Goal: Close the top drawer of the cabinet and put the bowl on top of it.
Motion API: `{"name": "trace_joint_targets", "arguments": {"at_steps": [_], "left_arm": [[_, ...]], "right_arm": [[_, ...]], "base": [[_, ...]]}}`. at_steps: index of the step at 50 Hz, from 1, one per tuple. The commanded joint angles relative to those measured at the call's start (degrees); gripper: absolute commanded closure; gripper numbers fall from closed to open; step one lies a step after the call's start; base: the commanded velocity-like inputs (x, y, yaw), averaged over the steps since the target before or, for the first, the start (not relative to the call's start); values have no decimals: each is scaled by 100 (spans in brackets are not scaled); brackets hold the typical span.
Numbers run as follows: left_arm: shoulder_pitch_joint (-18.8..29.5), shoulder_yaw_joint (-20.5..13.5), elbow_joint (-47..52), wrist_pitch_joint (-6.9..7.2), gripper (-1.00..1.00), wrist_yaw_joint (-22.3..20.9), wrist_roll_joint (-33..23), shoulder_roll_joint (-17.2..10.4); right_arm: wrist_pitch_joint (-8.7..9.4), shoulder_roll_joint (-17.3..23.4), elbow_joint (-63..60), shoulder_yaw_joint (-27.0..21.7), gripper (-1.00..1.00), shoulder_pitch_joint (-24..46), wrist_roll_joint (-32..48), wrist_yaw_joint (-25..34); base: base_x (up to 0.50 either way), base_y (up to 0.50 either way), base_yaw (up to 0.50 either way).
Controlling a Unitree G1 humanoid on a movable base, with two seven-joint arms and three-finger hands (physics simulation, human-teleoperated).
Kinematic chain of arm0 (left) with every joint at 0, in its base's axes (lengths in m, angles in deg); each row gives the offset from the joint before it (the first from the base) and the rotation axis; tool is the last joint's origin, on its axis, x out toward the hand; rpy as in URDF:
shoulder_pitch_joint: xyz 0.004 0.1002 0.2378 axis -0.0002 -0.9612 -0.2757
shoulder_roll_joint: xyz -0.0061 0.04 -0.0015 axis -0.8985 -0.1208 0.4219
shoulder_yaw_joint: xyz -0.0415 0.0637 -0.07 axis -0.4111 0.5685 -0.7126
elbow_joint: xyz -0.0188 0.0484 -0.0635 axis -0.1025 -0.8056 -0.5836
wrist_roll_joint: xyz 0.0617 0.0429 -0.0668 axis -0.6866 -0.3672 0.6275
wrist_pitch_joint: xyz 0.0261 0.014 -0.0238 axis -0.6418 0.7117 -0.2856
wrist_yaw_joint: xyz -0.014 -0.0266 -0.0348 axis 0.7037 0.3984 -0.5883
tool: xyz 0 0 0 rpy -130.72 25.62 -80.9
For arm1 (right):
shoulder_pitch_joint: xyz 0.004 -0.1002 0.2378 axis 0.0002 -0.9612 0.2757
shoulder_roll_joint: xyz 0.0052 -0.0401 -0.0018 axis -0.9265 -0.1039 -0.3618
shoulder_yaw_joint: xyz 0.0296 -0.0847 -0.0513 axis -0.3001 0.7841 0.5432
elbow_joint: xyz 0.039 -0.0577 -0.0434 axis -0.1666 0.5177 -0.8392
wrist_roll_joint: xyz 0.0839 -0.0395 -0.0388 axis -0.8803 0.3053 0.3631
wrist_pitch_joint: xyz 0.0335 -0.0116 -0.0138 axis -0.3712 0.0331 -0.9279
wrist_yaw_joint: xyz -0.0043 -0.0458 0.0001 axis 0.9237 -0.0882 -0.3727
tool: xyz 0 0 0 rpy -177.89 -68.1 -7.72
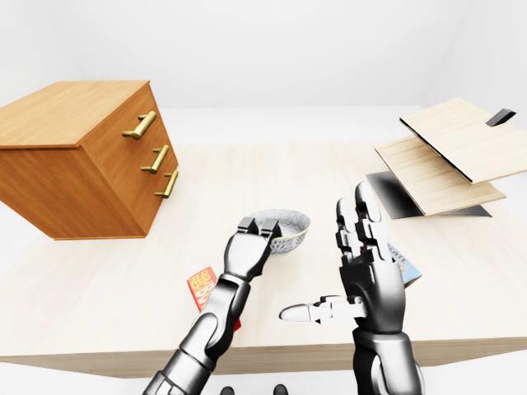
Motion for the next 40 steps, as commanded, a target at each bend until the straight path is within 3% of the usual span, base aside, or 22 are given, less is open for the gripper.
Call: {"name": "trace_joint_targets", "arguments": {"at_steps": [1,8,40], "left_arm": [[108,-159,689,0,100,-380,110,-65],[141,-261,1362,0,100,-820,239,-125],[1002,-1003,2631,0,100,-1950,744,-395]], "right_arm": [[0,16,22,45,-100,-11,17,-9],[0,20,3,73,-100,-39,30,-14],[0,75,121,200,-100,-35,87,-60]], "base": [[0,0,0],[0,0,0],[0,0,0]]}}
